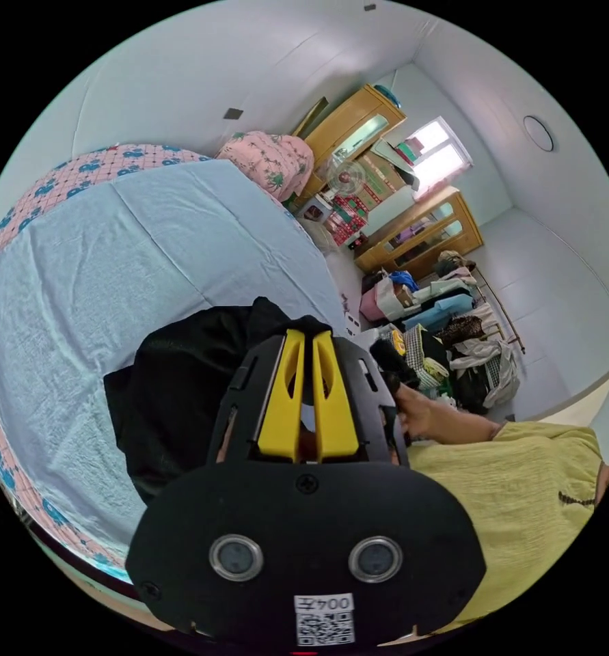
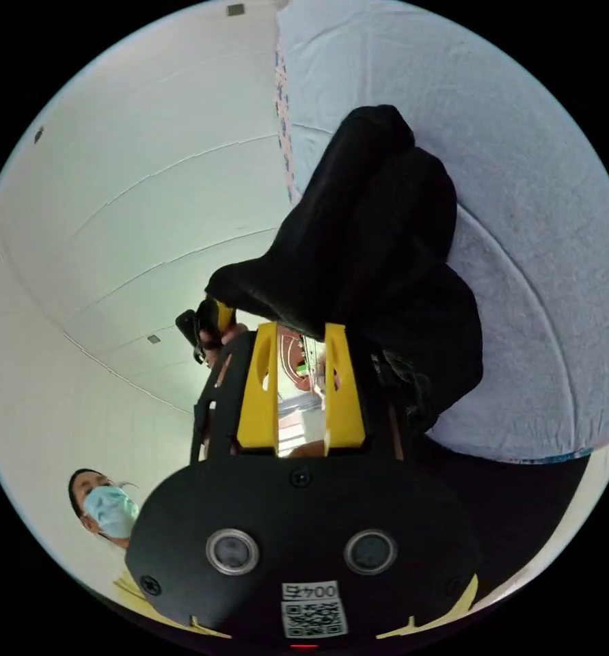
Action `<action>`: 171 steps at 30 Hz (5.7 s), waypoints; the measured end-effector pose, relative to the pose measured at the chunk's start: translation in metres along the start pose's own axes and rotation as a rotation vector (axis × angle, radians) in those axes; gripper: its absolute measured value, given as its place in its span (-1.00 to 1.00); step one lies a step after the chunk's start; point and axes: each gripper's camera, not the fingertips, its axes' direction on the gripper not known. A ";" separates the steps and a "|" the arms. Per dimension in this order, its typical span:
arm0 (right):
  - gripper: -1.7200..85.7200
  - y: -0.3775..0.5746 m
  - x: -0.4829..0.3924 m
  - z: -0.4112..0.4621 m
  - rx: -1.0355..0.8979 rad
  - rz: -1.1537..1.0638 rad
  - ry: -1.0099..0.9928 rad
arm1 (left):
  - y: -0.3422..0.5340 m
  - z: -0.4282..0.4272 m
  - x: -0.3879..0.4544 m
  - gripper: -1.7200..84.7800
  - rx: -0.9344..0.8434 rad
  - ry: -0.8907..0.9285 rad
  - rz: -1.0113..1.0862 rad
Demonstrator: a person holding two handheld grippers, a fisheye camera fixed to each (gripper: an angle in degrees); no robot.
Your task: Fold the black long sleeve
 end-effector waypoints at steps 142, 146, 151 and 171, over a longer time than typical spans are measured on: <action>-0.97 0.370 -0.399 0.323 0.825 -1.809 1.136 | 0.592 -0.466 0.195 -0.94 1.172 -0.716 0.350; -0.97 0.389 -0.400 0.330 0.799 -1.850 1.155 | 0.621 -0.459 0.207 -0.94 1.233 -0.730 0.378; -0.97 0.396 -0.373 0.331 0.719 -1.844 1.181 | 0.655 -0.442 0.217 -0.95 1.277 -0.723 0.397; -0.96 0.274 -0.262 0.318 0.300 -1.614 1.401 | 0.568 -0.417 0.148 -0.93 1.028 -0.590 0.202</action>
